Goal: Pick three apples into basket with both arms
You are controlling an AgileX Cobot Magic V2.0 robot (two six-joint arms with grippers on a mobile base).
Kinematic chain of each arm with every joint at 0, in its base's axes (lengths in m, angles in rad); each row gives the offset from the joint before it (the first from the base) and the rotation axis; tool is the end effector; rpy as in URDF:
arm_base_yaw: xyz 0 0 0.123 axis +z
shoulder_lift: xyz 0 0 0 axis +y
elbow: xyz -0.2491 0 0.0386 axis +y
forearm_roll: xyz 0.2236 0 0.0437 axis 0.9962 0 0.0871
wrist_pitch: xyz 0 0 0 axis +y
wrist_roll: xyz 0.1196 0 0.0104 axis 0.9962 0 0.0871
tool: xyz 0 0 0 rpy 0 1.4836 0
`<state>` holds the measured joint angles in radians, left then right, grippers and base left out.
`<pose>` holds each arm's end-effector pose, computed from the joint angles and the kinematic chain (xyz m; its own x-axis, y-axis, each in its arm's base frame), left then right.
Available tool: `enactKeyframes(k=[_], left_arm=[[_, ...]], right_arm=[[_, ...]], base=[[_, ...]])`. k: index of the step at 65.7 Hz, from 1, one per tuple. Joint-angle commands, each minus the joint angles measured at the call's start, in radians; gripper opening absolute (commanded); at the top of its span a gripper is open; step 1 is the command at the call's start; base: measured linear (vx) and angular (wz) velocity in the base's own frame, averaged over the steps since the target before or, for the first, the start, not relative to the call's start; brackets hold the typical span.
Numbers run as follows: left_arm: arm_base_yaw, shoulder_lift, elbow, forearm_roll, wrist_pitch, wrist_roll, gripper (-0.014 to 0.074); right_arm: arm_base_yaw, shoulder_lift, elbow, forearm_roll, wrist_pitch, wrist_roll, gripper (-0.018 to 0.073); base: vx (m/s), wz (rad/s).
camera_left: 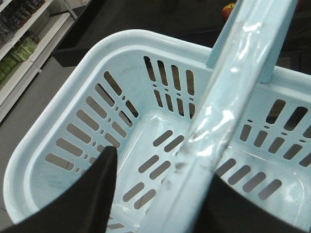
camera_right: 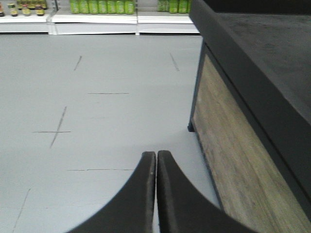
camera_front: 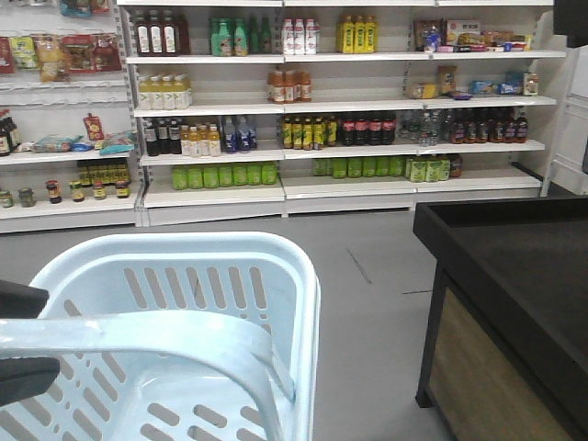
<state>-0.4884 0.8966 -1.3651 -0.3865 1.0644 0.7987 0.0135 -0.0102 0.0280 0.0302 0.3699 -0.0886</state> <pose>0.1184 -0.1078 0.4297 0.0657 0.5721 -0.8175 0.8072 0.4511 0.3806 0.0895 0.0025 0.1632 -0.2938 -0.0644 -0.9537 -0.0418 0.9976 -0.0545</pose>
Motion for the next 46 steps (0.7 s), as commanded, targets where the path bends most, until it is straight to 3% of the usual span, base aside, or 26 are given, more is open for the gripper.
enactKeyframes(k=[1, 46], left_arm=[[-0.005, -0.006, -0.029, -0.043, -0.084, -0.009, -0.0008], [-0.005, -0.006, -0.029, -0.043, -0.084, -0.009, -0.0008]], right_arm=[[-0.006, 0.002, 0.0, -0.003, -0.068, -0.004, -0.0004], [-0.006, 0.002, 0.0, -0.003, -0.068, -0.004, -0.0004]], base=[[-0.06, 0.31], [0.02, 0.18]])
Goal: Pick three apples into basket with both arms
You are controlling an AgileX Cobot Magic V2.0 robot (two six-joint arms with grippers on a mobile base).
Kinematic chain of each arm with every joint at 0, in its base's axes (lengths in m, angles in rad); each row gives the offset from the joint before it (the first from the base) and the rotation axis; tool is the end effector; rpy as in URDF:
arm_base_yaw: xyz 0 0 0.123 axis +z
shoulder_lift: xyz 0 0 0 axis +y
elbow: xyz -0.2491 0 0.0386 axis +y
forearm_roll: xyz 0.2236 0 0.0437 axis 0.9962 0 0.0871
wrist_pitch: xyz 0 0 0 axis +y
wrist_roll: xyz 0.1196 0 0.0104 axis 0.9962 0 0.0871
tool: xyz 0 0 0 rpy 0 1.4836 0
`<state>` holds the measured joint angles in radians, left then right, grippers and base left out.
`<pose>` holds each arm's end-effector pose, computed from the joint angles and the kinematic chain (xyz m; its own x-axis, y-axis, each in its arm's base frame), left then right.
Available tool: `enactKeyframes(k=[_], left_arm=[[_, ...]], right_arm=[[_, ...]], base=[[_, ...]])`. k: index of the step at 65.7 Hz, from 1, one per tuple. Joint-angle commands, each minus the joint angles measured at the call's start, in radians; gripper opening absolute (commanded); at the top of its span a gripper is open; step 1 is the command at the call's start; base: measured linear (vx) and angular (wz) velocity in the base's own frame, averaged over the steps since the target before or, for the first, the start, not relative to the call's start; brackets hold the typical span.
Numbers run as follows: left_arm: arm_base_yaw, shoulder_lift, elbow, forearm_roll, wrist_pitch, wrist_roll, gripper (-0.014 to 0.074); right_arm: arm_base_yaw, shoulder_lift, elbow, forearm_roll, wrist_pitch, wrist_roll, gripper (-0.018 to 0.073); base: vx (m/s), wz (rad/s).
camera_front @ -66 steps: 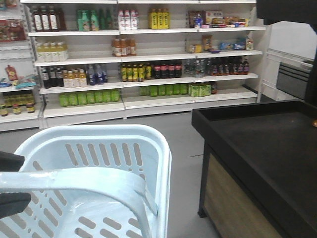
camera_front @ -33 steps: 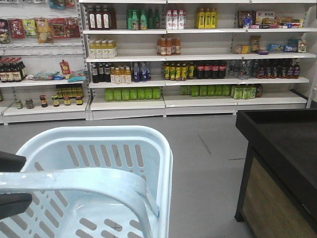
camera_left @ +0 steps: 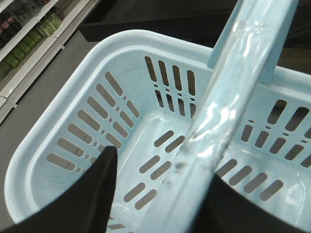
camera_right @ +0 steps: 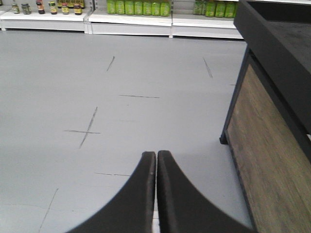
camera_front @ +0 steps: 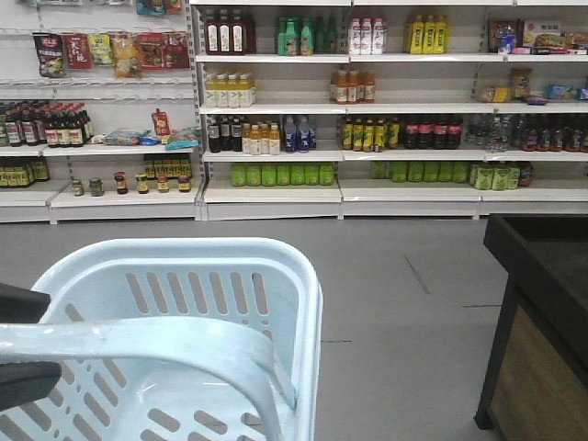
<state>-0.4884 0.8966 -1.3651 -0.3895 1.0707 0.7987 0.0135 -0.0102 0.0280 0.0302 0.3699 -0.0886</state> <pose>0.1178 -0.1079 0.4292 0.0630 0.5732 -0.8170 0.8110 0.4476 0.3766 0.0895 0.0025 0.1632 -0.2938 -0.0644 -0.9537 -0.0418 0.9976 -0.0545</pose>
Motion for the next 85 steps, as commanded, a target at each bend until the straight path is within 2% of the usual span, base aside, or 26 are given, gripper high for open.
enactKeyframes(k=[1, 37, 85], left_arm=[[-0.005, -0.006, -0.029, -0.041, -0.09, -0.009, -0.0008], [-0.005, -0.006, -0.029, -0.041, -0.09, -0.009, -0.0008], [-0.005, -0.005, -0.029, -0.041, -0.09, -0.009, -0.0008]], right_arm=[[-0.006, 0.002, 0.0, -0.003, -0.068, -0.004, -0.0004], [-0.006, 0.002, 0.0, -0.003, -0.068, -0.004, -0.0004], [-0.006, 0.002, 0.0, -0.003, -0.068, -0.004, -0.0004]], base=[[0.12, 0.2], [0.19, 0.06], [0.34, 0.0]])
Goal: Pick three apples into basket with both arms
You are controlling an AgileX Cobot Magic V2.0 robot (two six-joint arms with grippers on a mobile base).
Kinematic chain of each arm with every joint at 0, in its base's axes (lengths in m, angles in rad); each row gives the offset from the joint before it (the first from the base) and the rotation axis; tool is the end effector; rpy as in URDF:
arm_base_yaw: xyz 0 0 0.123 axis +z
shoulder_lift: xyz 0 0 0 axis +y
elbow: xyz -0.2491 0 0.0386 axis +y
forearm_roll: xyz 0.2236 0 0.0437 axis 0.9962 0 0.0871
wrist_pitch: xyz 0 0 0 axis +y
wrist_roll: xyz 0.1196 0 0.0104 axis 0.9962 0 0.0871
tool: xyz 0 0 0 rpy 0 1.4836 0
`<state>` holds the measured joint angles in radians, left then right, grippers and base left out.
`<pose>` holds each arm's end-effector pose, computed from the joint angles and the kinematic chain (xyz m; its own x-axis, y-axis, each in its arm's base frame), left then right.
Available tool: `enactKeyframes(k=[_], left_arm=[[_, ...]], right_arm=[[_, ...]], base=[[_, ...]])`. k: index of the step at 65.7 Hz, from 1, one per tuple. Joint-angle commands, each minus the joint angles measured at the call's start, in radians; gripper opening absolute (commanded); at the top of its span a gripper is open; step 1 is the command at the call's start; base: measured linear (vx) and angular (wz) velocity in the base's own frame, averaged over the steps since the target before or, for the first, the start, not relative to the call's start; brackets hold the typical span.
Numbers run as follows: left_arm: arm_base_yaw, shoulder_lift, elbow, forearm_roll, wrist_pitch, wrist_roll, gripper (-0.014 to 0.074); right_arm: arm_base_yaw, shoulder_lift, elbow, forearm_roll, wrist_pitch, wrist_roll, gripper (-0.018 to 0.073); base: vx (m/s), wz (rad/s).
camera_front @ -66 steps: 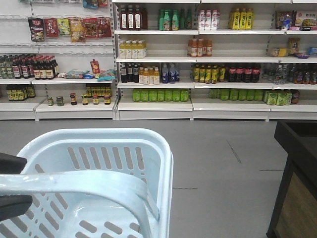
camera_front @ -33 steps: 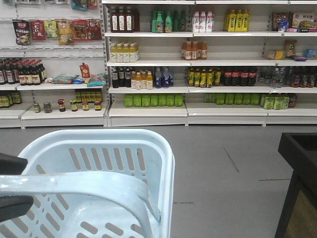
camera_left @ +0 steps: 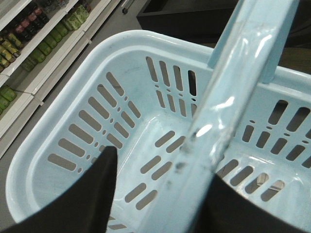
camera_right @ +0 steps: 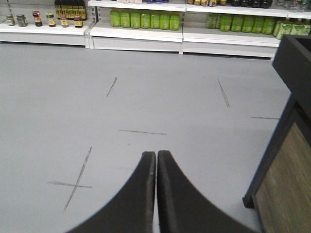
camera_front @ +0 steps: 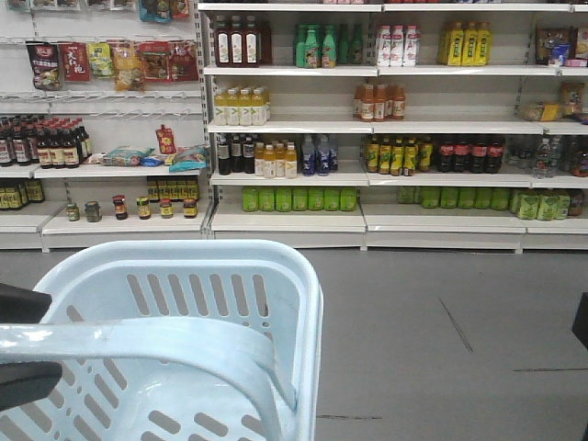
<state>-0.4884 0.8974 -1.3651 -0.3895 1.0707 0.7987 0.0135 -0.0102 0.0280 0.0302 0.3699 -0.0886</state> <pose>0.1181 -0.1080 0.4291 0.0624 0.5735 -0.8168 0.8113 0.4475 0.3762 0.0895 0.0025 0.1632 -0.2938 -0.0644 -0.9537 -0.0418 0.9976 -0.0545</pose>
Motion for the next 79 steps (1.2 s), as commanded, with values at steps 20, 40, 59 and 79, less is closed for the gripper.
enactKeyframes(k=[20, 40, 59, 79], left_arm=[[-0.005, -0.006, -0.029, -0.041, -0.09, -0.009, -0.0008], [-0.005, -0.006, -0.029, -0.041, -0.09, -0.009, -0.0008], [-0.005, -0.006, -0.029, -0.041, -0.09, -0.009, -0.0008], [-0.005, -0.004, -0.029, -0.044, -0.097, -0.009, -0.0008]], right_arm=[[-0.006, 0.002, 0.0, -0.003, -0.068, -0.004, -0.0004], [-0.006, 0.002, 0.0, -0.003, -0.068, -0.004, -0.0004], [-0.006, 0.002, 0.0, -0.003, -0.068, -0.004, -0.0004], [-0.005, 0.008, 0.0, -0.007, -0.075, -0.004, -0.0004]], base=[[0.32, 0.1], [0.28, -0.09], [0.24, -0.42], [0.23, -0.76]])
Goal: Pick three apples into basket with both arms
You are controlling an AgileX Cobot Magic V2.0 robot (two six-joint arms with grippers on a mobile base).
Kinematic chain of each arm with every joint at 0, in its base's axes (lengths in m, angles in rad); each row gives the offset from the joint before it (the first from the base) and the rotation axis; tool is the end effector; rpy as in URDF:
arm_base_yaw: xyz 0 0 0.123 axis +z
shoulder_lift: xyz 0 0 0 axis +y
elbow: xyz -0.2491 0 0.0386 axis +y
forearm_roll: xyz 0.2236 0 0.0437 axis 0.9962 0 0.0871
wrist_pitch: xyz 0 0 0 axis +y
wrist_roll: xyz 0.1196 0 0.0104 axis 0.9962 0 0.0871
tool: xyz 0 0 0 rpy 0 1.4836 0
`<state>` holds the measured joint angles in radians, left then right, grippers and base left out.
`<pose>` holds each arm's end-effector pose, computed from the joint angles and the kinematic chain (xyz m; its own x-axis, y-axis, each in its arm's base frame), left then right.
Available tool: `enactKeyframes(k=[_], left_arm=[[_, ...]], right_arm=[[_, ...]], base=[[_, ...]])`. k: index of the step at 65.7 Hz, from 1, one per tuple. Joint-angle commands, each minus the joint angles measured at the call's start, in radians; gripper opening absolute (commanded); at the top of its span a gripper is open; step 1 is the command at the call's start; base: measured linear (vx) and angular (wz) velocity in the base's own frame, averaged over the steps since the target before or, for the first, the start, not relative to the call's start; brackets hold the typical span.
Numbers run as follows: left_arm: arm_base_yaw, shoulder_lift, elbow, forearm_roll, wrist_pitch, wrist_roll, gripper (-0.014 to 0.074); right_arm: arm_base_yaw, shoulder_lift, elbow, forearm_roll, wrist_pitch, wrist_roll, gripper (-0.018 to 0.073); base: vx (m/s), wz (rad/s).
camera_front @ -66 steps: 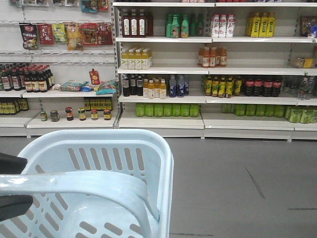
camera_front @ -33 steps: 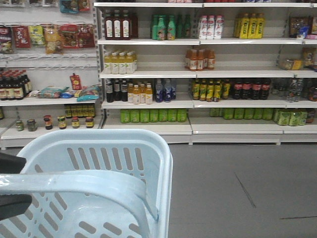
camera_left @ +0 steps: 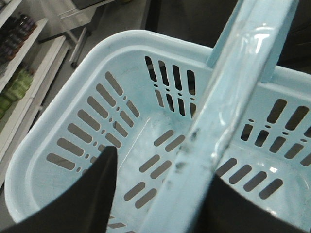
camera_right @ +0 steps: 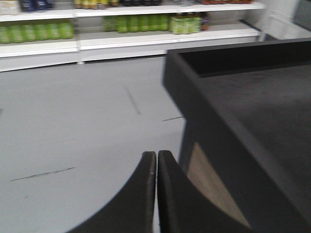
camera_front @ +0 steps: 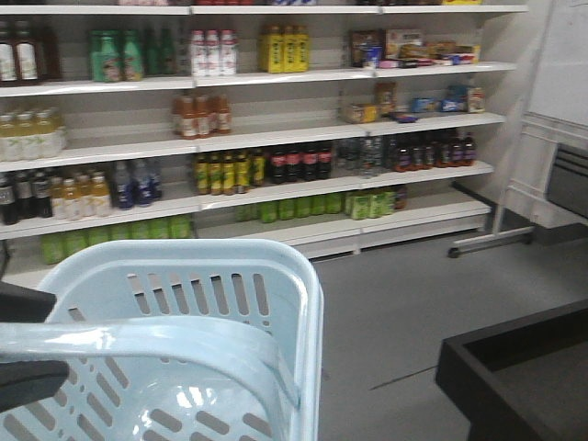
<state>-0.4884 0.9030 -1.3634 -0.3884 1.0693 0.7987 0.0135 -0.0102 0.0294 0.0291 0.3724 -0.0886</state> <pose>0.1199 -0.1088 0.4278 0.0578 0.5764 -0.8152 0.8127 0.4470 0.3737 0.0894 0.0025 0.1624 -0.2975 -0.0655 -0.9525 -0.0420 0.9976 -0.0555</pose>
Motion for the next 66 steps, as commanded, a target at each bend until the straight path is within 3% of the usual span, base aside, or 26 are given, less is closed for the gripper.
enactKeyframes(k=[1, 9, 66], left_arm=[[-0.005, -0.005, -0.03, -0.045, -0.093, -0.009, -0.0008], [-0.005, -0.022, -0.03, -0.005, -0.081, -0.009, -0.0008], [-0.005, -0.043, -0.03, -0.016, -0.085, -0.009, -0.0008]], right_arm=[[-0.007, 0.008, -0.002, -0.002, -0.078, -0.004, -0.0004], [-0.007, 0.006, -0.002, 0.006, -0.069, -0.004, -0.0004], [-0.007, 0.011, -0.002, 0.001, -0.072, -0.004, -0.0004]], base=[[0.21, -0.79], [0.19, -0.79], [0.14, -0.64]])
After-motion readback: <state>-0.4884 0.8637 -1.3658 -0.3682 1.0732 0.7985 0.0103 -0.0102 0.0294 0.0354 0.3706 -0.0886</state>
